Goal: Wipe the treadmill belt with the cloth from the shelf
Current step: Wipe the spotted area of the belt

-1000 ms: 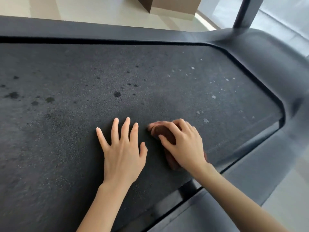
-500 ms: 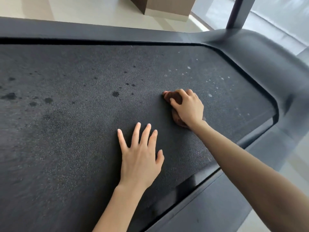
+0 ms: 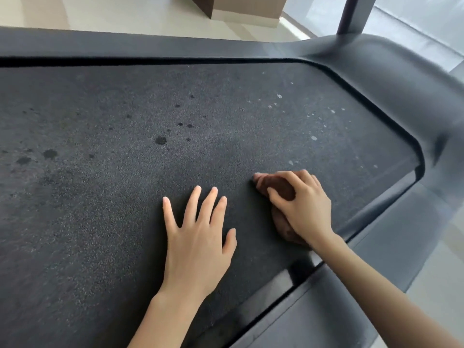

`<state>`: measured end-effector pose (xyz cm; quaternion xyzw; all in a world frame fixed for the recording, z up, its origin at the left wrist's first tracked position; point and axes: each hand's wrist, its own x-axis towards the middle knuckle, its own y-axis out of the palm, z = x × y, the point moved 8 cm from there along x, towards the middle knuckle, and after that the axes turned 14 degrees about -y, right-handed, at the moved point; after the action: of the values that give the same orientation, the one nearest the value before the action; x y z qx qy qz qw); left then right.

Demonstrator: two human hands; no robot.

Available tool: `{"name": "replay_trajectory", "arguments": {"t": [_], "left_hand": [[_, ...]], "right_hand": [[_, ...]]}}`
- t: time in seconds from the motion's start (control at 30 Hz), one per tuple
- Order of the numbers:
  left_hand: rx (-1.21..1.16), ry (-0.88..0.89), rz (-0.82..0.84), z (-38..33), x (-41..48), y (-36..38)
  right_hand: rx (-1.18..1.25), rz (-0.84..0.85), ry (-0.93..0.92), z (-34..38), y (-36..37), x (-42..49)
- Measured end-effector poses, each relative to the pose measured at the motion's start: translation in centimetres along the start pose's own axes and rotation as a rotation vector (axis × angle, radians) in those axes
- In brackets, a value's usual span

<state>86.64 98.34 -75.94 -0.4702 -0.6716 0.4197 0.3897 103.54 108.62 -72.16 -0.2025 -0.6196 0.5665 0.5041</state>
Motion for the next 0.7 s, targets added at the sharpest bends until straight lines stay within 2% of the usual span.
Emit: {"name": "replay_trajectory", "arguments": {"t": [0.43,0.57,0.7], "left_hand": [[0.087,-0.03,-0.016,-1.0,2.9,0.6],[0.141,-0.074,0.015,-3.1,6.1,1.8],[0.186,-0.1,0.035,-3.7,6.5,2.6]], "right_hand": [[-0.002,0.046,-0.058,-9.7,5.5,16.7],[-0.011,0.065,-0.221,-8.1,5.0,14.5],[0.074,0.031,-0.365,-5.6,1.3,6.7]]}}
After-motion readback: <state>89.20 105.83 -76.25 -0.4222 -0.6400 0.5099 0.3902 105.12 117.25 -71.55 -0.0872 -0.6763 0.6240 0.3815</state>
